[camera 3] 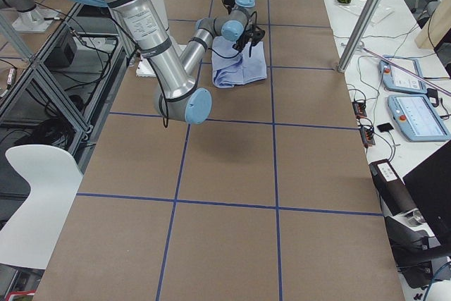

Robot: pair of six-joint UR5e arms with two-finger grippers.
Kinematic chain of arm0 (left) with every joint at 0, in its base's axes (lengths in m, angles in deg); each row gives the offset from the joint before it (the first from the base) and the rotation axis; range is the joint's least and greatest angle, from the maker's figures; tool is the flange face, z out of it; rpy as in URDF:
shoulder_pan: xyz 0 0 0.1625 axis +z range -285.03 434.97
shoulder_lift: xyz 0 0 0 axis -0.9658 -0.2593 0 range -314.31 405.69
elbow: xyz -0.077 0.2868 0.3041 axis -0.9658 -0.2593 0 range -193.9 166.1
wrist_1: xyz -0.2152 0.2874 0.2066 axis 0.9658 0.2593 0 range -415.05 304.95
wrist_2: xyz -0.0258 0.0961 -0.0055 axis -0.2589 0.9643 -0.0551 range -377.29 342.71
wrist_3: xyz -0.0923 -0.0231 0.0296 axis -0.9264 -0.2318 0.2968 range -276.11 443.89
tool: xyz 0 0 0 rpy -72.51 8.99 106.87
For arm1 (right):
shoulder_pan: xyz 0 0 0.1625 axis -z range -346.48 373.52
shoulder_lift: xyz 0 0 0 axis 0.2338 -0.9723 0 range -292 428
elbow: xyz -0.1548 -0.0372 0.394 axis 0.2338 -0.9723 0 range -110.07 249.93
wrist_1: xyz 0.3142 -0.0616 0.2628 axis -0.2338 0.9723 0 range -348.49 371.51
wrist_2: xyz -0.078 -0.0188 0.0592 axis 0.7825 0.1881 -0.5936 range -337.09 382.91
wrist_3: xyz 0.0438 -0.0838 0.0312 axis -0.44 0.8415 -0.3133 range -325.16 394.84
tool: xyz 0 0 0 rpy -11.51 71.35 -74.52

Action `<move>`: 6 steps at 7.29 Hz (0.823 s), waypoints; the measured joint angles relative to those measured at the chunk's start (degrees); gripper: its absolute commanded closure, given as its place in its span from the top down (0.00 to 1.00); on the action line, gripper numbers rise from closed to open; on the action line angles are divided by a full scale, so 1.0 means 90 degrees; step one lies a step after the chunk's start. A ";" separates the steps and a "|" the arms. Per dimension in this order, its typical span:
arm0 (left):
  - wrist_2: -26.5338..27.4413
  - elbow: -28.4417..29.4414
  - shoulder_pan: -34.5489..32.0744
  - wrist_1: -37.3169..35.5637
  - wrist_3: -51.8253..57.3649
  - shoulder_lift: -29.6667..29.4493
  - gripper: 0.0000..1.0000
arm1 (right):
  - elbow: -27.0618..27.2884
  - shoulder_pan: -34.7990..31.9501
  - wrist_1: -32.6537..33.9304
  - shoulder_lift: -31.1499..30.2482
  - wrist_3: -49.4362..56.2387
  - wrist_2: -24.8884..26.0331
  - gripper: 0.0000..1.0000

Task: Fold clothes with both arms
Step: 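Lay the folded edge down at the far side with both grippers and open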

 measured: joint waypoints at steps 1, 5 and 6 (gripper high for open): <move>0.0001 0.0225 -0.0122 0.0236 0.0083 -0.0002 0.00 | -0.0384 -0.0017 -0.0347 0.0093 0.0038 0.0011 0.00; 0.0003 0.1457 -0.0470 0.1372 0.0315 -0.0196 0.00 | -0.1072 -0.0061 -0.0800 0.0333 0.0077 0.0045 0.00; 0.0007 0.1677 -0.0497 0.1522 0.0325 -0.0256 0.00 | -0.1237 -0.0061 -0.0805 0.0438 0.0081 0.0046 0.00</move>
